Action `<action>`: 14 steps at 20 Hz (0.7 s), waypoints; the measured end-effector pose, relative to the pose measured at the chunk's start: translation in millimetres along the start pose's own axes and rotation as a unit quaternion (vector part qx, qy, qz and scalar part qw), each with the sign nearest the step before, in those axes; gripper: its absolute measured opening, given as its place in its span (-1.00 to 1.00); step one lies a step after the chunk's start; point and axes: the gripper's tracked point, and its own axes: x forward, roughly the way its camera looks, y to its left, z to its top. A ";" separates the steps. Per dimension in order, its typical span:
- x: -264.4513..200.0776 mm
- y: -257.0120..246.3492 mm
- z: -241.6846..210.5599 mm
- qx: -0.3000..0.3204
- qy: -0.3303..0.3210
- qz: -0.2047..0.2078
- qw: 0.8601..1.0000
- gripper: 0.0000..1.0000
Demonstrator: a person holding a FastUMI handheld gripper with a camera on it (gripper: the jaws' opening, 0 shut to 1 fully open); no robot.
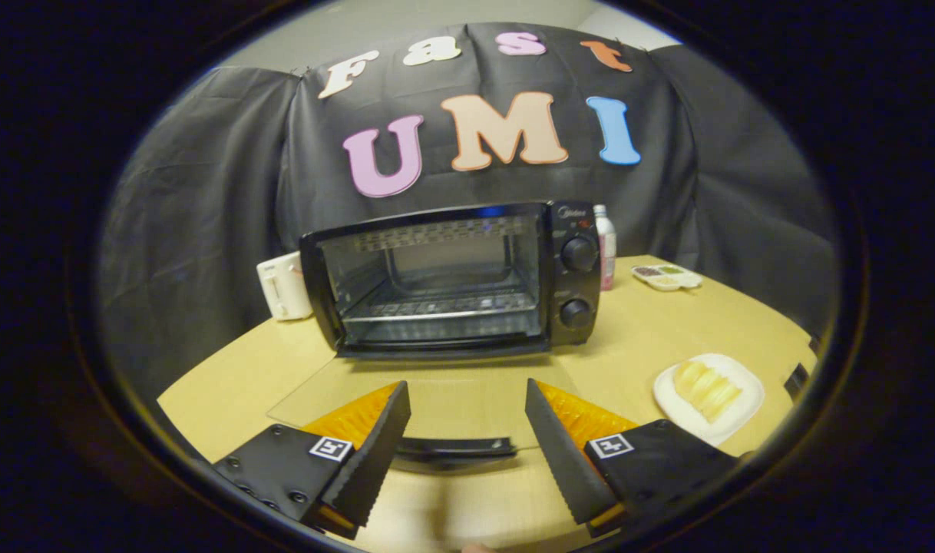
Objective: Open the toaster oven, put the food inside, and close the toaster oven door.
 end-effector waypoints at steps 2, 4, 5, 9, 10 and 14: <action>8.9 -28.0 13.4 0.000 -0.012 -0.028 1.000 0.91; 11.3 -59.3 23.1 -0.002 -0.019 -0.057 0.998 0.92; 12.1 -75.2 26.7 -0.007 -0.021 -0.073 0.997 0.92; 11.4 -134.9 28.1 -0.019 -0.015 -0.131 0.991 0.92; 11.0 -147.9 24.3 -0.020 -0.007 -0.144 0.989 0.92; 8.0 -190.0 0.4 -0.017 0.039 -0.180 0.983 0.92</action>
